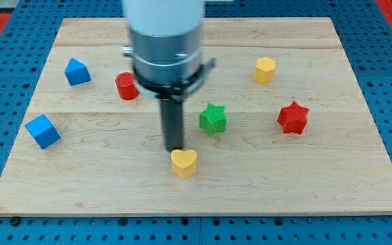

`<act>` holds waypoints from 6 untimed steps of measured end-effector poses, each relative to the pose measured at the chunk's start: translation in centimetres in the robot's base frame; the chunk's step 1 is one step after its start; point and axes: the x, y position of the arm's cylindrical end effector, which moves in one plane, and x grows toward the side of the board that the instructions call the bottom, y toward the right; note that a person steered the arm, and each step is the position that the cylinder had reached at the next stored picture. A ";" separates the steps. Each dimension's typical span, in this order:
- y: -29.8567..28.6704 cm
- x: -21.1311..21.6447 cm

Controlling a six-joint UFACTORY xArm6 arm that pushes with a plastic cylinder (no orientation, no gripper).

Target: Slide the yellow heart to the bottom side of he board

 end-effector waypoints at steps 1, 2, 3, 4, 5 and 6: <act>-5.2 0.0; -5.5 1.8; 0.8 2.1; 8.7 2.2; 10.5 2.5; 6.0 2.4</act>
